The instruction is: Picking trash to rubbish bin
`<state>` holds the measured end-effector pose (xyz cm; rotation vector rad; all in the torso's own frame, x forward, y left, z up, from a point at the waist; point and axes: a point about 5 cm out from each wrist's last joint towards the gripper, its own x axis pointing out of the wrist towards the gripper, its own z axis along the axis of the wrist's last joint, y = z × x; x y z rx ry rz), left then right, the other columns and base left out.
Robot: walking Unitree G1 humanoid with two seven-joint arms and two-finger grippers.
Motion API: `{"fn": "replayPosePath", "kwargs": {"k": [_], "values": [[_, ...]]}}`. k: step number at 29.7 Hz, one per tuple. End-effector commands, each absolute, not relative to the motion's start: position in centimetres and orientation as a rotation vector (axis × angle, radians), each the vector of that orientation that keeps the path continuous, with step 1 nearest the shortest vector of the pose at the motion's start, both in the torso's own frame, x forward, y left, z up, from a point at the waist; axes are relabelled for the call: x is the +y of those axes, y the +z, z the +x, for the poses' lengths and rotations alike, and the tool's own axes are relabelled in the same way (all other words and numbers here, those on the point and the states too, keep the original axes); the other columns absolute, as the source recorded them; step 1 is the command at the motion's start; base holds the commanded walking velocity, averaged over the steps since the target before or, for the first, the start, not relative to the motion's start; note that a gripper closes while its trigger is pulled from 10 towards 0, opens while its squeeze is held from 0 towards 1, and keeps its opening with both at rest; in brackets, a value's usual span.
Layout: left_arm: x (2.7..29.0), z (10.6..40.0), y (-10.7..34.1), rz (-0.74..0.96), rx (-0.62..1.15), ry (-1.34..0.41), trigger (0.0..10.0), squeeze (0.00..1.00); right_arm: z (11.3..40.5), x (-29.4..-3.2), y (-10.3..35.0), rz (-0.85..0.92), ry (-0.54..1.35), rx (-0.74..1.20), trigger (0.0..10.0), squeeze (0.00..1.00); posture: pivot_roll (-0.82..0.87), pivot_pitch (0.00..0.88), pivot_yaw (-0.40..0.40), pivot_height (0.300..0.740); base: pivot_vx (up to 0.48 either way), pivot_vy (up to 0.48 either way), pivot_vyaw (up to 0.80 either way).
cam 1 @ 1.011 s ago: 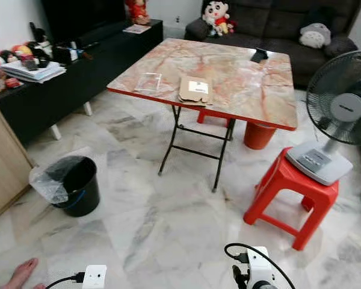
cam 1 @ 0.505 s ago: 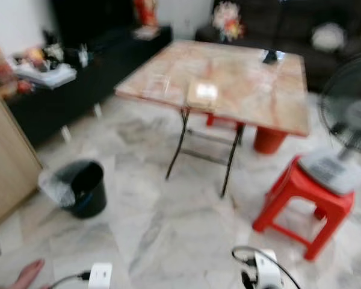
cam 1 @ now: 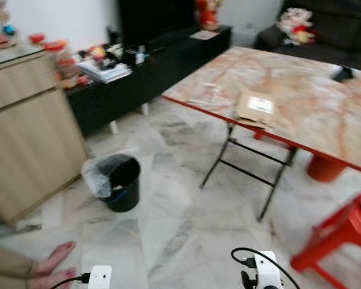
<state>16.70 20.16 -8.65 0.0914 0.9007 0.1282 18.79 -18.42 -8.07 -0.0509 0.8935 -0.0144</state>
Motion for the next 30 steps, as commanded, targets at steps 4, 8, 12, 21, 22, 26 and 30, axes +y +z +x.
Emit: {"fn": "replayPosePath", "kwargs": {"k": [4, 8, 12, 21, 22, 26, 30], "values": [[20.74, 16.39, -8.72, 0.099, 0.916, 0.140, 10.0, 0.00, 19.51, -17.53, -7.79, -0.028, 0.003, 0.870, 10.0, 0.00, -0.04, 0.025, -0.065, 0.740, 0.273, 0.000, 0.00], [20.72, 16.38, -8.73, 0.098, 0.916, 0.140, 10.0, 0.00, 19.51, -17.51, -7.79, -0.031, 0.006, 0.870, 10.0, 0.00, -0.04, 0.025, -0.065, 0.740, 0.276, 0.000, 0.00], [20.73, 16.39, -8.72, 0.097, 0.914, 0.140, 10.0, 0.00, 19.52, -17.34, -7.81, -0.035, 0.013, 0.874, 10.0, 0.00, -0.03, 0.031, -0.068, 0.740, 0.274, 0.000, 0.00], [20.78, 16.37, -8.72, 0.096, 0.915, 0.143, 10.0, 0.00, 19.51, -17.28, -7.83, -0.057, 0.023, 0.878, 10.0, 0.00, -0.03, 0.035, -0.068, 0.740, 0.273, 0.000, 0.39], [20.79, 16.36, -8.72, 0.096, 0.916, 0.143, 10.0, 0.00, 19.50, -17.30, -7.83, -0.056, 0.021, 0.879, 10.0, 0.00, -0.03, 0.035, -0.068, 0.740, 0.270, 0.000, 0.80], [20.80, 16.36, -8.72, 0.096, 0.916, 0.143, 10.0, 0.00, 19.50, -17.30, -7.83, -0.057, 0.020, 0.878, 10.0, 0.00, -0.03, 0.035, -0.068, 0.740, 0.271, 0.000, 0.80], [20.82, 16.35, -8.72, 0.096, 0.916, 0.143, 10.0, 0.00, 19.48, -17.31, -7.84, -0.037, 0.009, 0.876, 10.0, 0.00, -0.03, 0.035, -0.068, 0.740, 0.274, 0.000, 0.27]]}}
